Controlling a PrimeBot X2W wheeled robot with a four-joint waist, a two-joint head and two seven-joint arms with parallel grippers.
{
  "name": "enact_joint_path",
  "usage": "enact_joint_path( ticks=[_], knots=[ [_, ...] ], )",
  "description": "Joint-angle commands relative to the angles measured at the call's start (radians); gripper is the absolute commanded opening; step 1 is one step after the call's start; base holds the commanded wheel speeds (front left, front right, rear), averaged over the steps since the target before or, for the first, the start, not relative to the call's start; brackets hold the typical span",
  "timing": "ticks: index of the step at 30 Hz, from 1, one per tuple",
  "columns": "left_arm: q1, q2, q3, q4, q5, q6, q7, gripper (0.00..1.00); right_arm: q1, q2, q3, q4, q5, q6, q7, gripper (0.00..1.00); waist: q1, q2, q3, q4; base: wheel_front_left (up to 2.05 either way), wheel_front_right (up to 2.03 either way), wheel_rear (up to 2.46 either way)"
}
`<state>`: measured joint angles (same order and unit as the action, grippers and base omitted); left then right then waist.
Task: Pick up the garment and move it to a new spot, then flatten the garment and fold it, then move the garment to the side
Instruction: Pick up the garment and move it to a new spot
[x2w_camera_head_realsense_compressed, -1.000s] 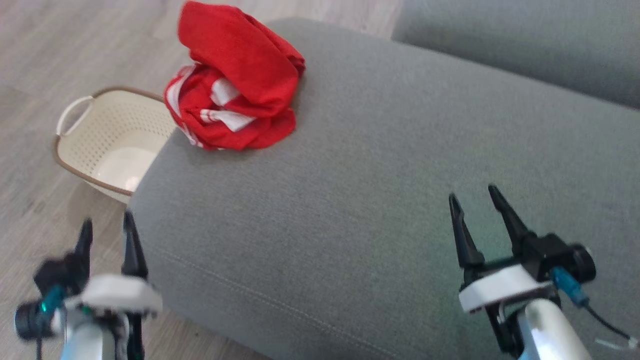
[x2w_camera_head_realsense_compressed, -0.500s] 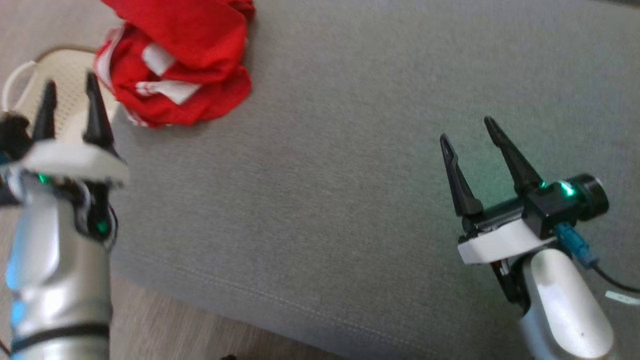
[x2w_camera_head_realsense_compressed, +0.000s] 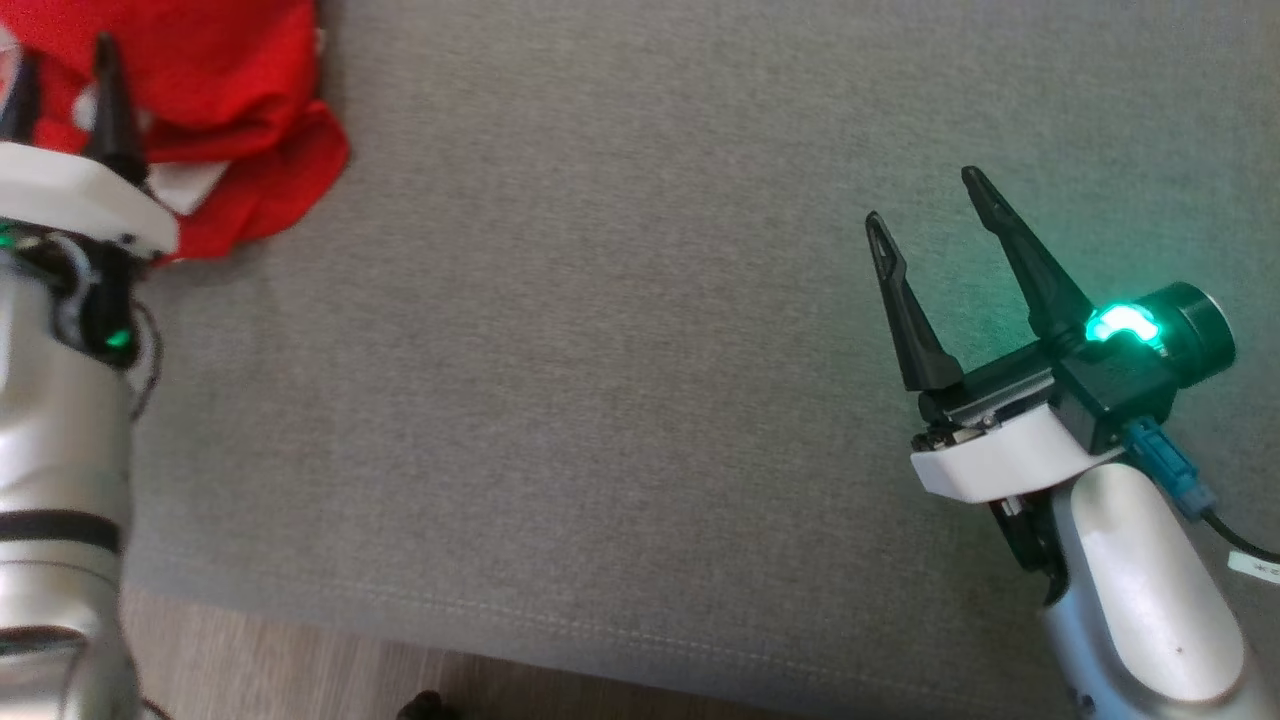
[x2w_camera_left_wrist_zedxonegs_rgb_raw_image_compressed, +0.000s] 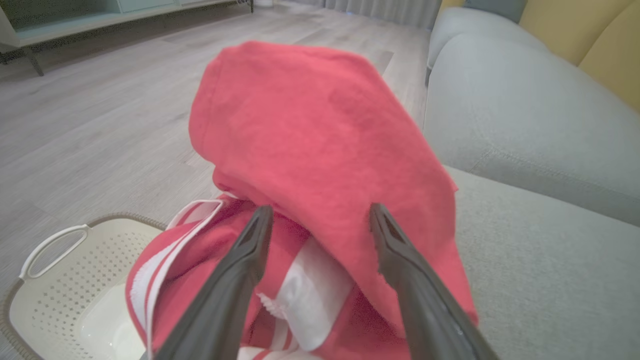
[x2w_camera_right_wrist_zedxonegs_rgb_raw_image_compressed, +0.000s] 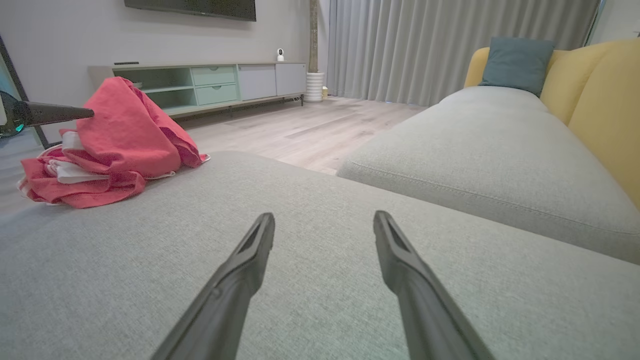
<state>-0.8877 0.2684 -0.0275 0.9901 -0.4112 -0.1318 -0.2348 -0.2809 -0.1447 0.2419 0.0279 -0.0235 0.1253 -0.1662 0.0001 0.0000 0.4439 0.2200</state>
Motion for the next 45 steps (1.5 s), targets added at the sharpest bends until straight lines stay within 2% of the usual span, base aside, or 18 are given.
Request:
enact_joint_path(
  ticks=[1,8,9,10,15,20,26,34,39,45],
  knots=[
    [-0.04,0.082,0.011,0.007,-0.016,0.001,0.002,1.0,-0.019,-0.003,0.019,-0.041,-0.006,0.005,0.005,1.0,-0.0001,0.0,0.024,-0.026,0.0,0.0,0.0],
    [-0.101,0.105,-0.022,0.073,-0.048,0.001,-0.01,1.0,-0.023,-0.001,0.015,-0.049,-0.008,0.005,0.003,1.0,-0.0001,0.0,0.046,-0.047,0.0,0.0,0.0],
    [-0.107,0.109,-0.028,0.081,-0.046,0.001,-0.013,0.75,-0.023,0.0,0.014,-0.048,-0.008,0.005,0.002,1.0,-0.0001,0.0,0.048,-0.049,0.0,0.0,0.0],
    [-0.113,0.113,-0.033,0.087,-0.041,0.001,-0.016,0.0,-0.024,0.002,0.012,-0.048,-0.008,0.005,0.001,1.0,-0.0001,0.0,0.049,-0.051,0.0,0.0,0.0],
    [-0.14,0.134,-0.055,0.071,0.005,0.007,-0.026,0.0,-0.029,0.011,0.004,-0.036,-0.009,0.005,-0.012,1.0,-0.0001,0.0,0.048,-0.062,0.0,0.0,0.0],
    [-0.135,0.139,-0.058,-0.064,0.065,0.013,-0.027,0.0,-0.025,0.03,-0.006,-0.002,-0.003,0.005,-0.037,1.0,-0.0001,0.0,0.017,-0.078,0.0,0.0,0.0],
    [-0.129,0.117,-0.094,-0.191,0.135,0.009,-0.027,0.0,-0.018,0.059,-0.013,0.052,0.01,0.005,-0.069,1.0,-0.0001,0.0,-0.043,-0.113,0.0,0.0,0.0],
    [-0.085,0.013,-0.186,-0.322,0.172,0.003,-0.027,0.0,-0.002,0.085,-0.002,0.12,0.037,0.005,-0.091,1.0,-0.0001,0.0,-0.119,-0.192,0.0,0.0,0.0],
    [-0.047,-0.072,-0.236,-0.361,0.139,0.002,-0.027,0.0,-0.004,0.091,0.0,0.141,0.046,0.005,-0.095,1.0,-0.0001,0.0,-0.146,-0.249,0.0,0.0,0.0],
    [0.0,-0.143,-0.308,-0.389,0.12,0.001,-0.027,0.0,-0.003,0.094,0.014,0.13,0.066,0.005,-0.095,1.0,-0.0001,0.0,-0.16,-0.325,0.0,0.0,0.0]
  ],
)
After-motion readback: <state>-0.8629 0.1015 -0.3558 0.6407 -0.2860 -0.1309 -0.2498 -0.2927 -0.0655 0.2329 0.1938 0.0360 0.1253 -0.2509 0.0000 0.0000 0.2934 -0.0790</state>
